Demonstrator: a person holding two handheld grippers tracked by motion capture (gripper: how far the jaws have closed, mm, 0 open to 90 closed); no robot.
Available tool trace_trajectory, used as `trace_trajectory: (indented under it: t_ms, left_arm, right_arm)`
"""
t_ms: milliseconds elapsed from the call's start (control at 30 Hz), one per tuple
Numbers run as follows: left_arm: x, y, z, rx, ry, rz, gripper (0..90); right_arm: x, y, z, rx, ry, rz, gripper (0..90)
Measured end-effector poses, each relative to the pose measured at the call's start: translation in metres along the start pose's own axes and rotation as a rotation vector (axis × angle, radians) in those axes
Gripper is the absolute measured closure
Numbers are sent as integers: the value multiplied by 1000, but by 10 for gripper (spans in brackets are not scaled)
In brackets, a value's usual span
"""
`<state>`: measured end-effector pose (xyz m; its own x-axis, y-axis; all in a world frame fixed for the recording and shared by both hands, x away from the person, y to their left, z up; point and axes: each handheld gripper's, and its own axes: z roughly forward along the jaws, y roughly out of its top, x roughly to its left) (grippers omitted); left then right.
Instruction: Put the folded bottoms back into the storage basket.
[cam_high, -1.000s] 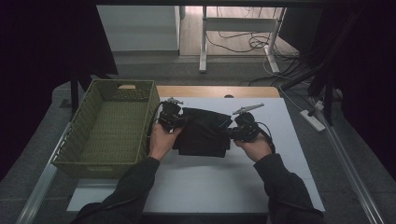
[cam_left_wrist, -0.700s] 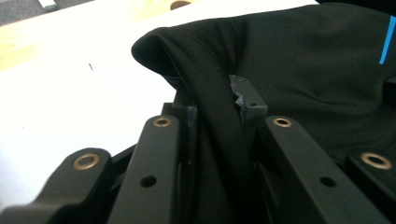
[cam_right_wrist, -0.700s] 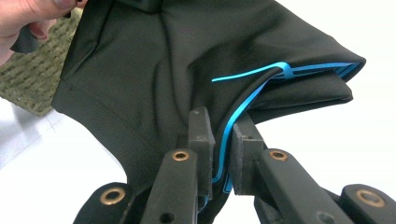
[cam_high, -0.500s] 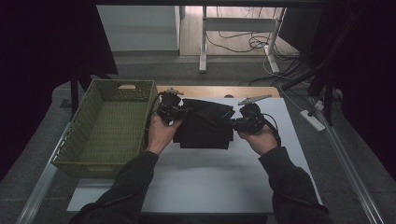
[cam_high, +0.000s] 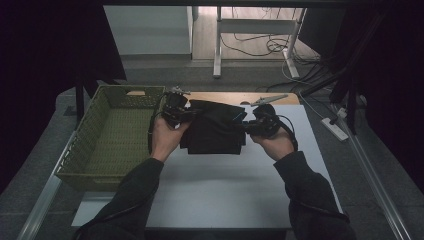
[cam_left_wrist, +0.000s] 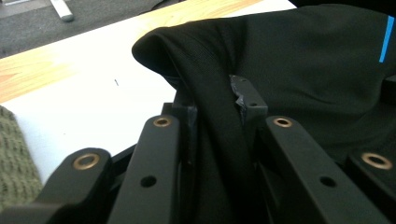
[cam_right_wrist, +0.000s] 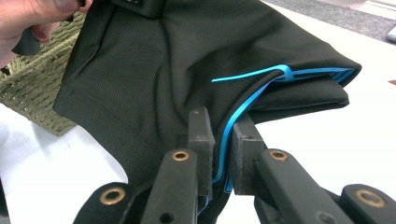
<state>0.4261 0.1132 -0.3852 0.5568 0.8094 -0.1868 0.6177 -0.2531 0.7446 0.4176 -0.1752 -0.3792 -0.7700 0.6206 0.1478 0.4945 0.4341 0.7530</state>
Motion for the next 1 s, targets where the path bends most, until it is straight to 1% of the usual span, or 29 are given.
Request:
trace_trajectory:
  t_ms: [167,333,533,767,1000]
  left_arm:
    - [4,3,-8,6,17,10,752]
    - [12,5,-19,-4,20,3,752]
    - [26,5,-31,-6,26,-4,752]
    - [43,3,-45,-11,23,-22,752]
    - [62,-1,-60,-20,24,-51,752]
  right_arm:
    - [3,7,3,-7,6,-10,819]
    - [8,15,7,-18,13,-19,819]
    - [16,27,16,-23,21,-37,819]
    - [25,39,30,-26,41,-41,819]
    - [35,52,43,-37,62,-55,818]
